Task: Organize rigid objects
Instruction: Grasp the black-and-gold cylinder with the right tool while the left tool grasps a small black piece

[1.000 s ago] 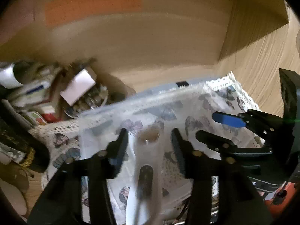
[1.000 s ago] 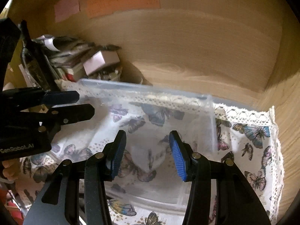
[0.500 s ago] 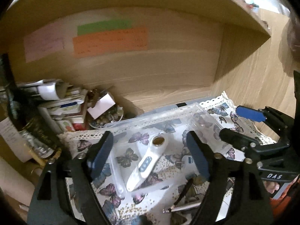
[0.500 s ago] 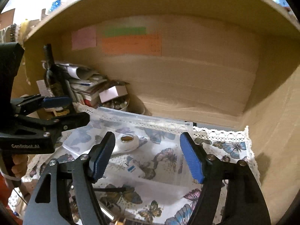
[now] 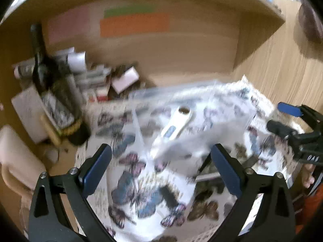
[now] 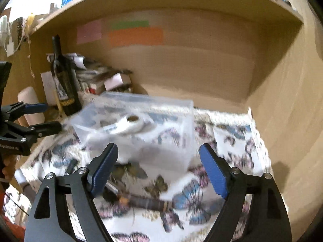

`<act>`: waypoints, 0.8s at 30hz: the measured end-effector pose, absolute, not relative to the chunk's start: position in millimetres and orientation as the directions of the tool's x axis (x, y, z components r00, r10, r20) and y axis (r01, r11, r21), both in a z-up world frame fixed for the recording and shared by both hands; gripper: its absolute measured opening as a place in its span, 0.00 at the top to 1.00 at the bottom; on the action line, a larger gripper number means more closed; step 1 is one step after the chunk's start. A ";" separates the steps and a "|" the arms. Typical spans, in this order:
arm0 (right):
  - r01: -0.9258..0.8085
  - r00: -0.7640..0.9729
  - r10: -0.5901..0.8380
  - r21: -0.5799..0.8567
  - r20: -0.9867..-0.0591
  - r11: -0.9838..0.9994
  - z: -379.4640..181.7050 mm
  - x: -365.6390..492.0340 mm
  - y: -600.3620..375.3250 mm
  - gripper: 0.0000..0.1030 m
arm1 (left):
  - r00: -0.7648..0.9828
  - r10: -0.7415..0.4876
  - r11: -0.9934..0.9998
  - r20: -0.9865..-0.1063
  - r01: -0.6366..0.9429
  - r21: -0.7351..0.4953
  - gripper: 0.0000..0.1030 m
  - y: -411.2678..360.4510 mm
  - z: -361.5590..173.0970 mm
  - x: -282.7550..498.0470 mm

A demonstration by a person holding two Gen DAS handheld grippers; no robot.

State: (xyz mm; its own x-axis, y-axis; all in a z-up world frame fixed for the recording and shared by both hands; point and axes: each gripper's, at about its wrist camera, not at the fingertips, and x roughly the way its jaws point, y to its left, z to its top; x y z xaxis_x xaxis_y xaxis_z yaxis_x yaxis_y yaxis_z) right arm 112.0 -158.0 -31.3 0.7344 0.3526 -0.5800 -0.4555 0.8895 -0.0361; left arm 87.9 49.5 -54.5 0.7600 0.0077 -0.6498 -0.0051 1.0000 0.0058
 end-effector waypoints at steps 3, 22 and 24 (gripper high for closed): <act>-0.444 0.713 0.334 -0.028 -0.617 0.896 -46.9 110.0 -167.4 0.21 | 0.728 0.010 1.000 -0.686 -0.022 -0.009 0.03 56.5 -73.6 84.4; -0.481 0.508 0.357 0.085 -0.784 0.872 -115.3 112.7 -146.5 0.17 | 0.573 -0.063 0.997 -0.817 0.001 -0.076 0.31 54.9 -141.9 84.5; -0.478 0.510 0.350 0.080 -0.786 0.875 -118.6 113.4 -142.6 0.16 | 0.568 -0.061 0.998 -0.821 0.016 -0.063 0.40 50.2 -144.2 84.9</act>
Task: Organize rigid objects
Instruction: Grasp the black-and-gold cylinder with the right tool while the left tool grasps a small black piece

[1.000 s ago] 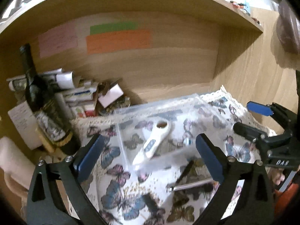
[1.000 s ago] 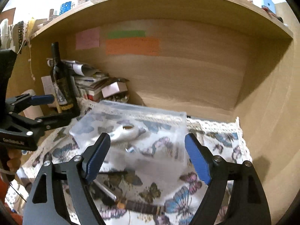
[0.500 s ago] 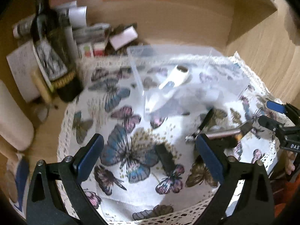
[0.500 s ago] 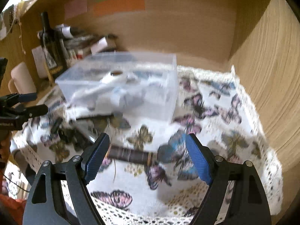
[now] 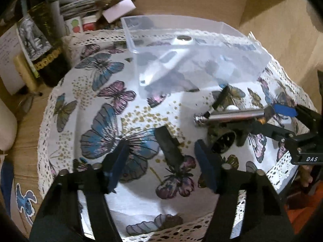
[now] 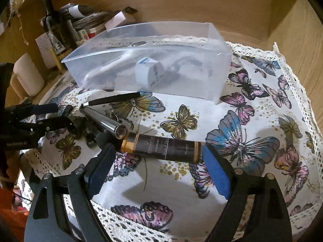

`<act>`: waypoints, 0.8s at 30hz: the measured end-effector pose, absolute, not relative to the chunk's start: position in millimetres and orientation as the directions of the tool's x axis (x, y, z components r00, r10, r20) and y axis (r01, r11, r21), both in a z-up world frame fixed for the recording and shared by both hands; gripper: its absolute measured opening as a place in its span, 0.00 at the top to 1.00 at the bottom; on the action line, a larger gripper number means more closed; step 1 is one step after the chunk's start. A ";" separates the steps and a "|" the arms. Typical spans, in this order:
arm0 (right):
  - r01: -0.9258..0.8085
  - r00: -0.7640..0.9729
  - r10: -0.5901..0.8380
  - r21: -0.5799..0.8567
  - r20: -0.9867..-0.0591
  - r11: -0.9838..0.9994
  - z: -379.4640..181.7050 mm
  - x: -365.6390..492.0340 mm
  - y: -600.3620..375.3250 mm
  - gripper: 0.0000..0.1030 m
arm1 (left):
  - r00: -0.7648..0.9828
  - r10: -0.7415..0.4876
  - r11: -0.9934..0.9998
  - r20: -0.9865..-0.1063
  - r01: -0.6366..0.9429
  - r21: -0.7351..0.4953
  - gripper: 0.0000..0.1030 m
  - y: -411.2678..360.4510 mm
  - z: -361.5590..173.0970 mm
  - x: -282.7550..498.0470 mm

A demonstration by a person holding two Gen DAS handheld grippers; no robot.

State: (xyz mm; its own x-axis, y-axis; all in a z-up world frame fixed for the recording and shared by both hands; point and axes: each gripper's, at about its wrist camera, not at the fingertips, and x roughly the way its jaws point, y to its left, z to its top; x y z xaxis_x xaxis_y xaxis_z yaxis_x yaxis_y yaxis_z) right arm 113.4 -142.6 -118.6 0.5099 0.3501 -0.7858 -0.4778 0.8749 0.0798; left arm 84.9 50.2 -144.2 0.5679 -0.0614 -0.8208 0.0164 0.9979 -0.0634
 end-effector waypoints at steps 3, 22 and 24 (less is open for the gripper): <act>-0.463 0.518 0.333 0.069 -0.788 0.884 -123.8 115.5 -141.5 0.16 | 0.573 -0.058 0.998 -0.817 0.029 -0.050 0.54 44.6 -143.6 85.0; -0.401 0.646 0.324 0.053 -0.692 0.914 -90.1 112.7 -164.9 0.21 | 0.675 -0.043 0.998 -0.736 0.000 -0.057 0.75 48.1 -107.7 82.2; -0.397 0.667 0.325 0.049 -0.671 0.916 -80.8 114.1 -166.1 0.21 | 0.695 -0.046 0.998 -0.718 0.001 -0.063 0.75 48.2 -98.8 82.1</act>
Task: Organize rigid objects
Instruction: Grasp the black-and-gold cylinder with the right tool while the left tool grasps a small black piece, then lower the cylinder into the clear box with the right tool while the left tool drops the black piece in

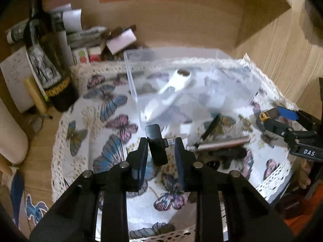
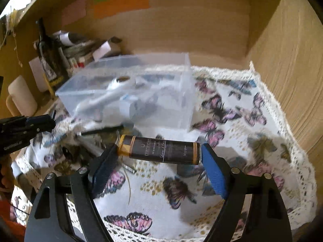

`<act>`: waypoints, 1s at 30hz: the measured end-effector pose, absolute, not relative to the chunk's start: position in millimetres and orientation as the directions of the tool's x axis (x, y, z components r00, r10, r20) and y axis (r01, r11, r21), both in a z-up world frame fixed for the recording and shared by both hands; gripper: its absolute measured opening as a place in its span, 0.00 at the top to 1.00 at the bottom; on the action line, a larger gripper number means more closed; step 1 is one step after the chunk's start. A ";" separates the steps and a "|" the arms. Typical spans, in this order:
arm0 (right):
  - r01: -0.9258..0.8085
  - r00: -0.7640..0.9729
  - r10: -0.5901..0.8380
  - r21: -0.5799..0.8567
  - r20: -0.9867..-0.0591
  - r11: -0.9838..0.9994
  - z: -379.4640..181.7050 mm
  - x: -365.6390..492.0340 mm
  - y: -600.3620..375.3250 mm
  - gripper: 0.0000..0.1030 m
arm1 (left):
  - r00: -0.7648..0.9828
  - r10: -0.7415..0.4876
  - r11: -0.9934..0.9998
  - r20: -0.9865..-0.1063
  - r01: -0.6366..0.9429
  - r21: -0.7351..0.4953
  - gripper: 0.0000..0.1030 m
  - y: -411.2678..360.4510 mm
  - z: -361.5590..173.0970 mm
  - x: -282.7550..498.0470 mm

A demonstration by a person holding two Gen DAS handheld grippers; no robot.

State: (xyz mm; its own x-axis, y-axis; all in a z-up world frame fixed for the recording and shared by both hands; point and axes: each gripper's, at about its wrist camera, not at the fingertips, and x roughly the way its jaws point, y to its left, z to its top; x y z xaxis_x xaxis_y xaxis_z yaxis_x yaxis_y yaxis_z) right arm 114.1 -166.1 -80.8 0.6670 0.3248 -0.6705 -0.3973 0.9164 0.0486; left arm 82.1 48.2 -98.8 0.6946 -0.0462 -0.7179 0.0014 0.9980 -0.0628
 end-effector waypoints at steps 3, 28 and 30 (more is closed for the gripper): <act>-0.395 0.691 0.327 0.042 -0.645 0.918 -70.2 116.8 -165.3 0.21 | 0.730 -0.052 0.998 -0.681 0.009 -0.066 0.75 47.7 -82.5 82.5; -0.471 0.722 0.400 0.022 -0.565 0.882 -23.6 183.9 -121.8 0.21 | 0.789 -0.084 0.996 -0.608 0.046 -0.077 0.75 42.6 -43.7 156.2; -0.474 0.702 0.393 0.023 -0.593 0.880 -32.9 192.3 -116.0 0.21 | 0.774 -0.086 0.996 -0.627 0.048 -0.076 0.75 42.0 -52.3 164.2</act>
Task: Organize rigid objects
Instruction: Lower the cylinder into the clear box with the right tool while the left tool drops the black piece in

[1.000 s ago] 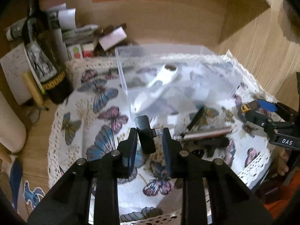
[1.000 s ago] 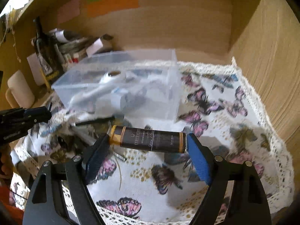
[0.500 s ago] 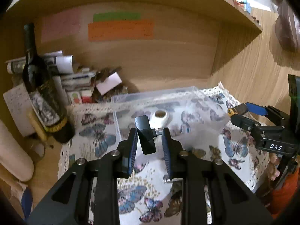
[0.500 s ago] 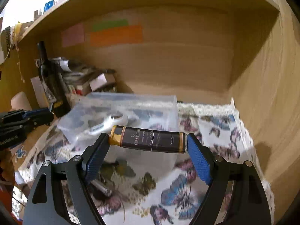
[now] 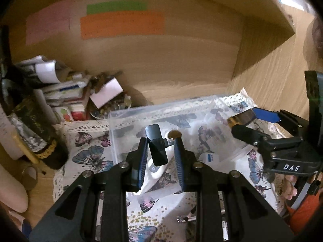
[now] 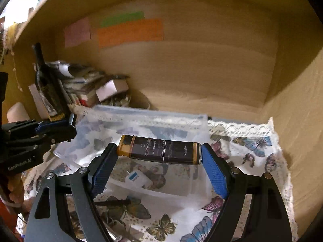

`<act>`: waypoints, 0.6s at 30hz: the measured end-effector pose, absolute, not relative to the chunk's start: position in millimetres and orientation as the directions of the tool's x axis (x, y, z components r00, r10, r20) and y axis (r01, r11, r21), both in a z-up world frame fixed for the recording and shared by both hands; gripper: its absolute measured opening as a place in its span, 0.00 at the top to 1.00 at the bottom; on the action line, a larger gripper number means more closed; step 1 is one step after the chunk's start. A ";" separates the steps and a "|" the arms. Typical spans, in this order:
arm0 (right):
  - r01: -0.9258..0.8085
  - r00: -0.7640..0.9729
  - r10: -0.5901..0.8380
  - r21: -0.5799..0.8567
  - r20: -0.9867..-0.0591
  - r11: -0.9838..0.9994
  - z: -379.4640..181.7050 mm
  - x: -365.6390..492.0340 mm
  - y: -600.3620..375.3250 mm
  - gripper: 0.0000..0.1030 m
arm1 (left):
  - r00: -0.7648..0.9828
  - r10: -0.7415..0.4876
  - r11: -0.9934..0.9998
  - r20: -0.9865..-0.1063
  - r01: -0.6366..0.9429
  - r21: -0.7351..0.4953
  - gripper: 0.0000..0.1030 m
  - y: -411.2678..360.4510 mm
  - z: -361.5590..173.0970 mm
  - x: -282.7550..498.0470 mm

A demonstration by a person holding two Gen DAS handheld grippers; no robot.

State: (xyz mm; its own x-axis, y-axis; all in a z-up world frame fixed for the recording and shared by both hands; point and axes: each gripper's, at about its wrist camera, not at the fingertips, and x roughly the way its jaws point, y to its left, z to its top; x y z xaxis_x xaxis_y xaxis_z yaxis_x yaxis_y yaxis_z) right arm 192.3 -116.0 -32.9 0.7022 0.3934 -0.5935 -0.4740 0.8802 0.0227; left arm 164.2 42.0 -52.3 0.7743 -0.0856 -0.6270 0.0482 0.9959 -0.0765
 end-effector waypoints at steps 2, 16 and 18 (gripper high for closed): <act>-0.479 0.682 0.388 0.022 -0.620 0.877 -41.7 198.5 -111.0 0.21 | 0.753 -0.091 0.996 -0.652 0.051 -0.079 0.75 41.5 -62.3 173.4; -0.486 0.608 0.371 0.040 -0.702 0.873 -70.3 217.3 -102.2 0.21 | 0.682 -0.111 0.994 -0.723 0.075 -0.082 0.75 36.5 -96.4 195.9; -0.486 0.607 0.369 0.039 -0.704 0.873 -70.5 216.9 -101.3 0.21 | 0.681 -0.109 0.994 -0.724 0.073 -0.082 0.75 36.5 -96.6 196.2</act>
State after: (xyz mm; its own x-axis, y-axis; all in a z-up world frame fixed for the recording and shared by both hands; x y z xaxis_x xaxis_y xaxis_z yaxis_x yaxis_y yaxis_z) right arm 216.9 -101.3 -70.5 0.6071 0.3690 -0.7037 -0.4856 0.8733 0.0390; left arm 196.2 36.5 -96.6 0.6807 -0.1094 -0.7244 0.0728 0.9940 -0.0818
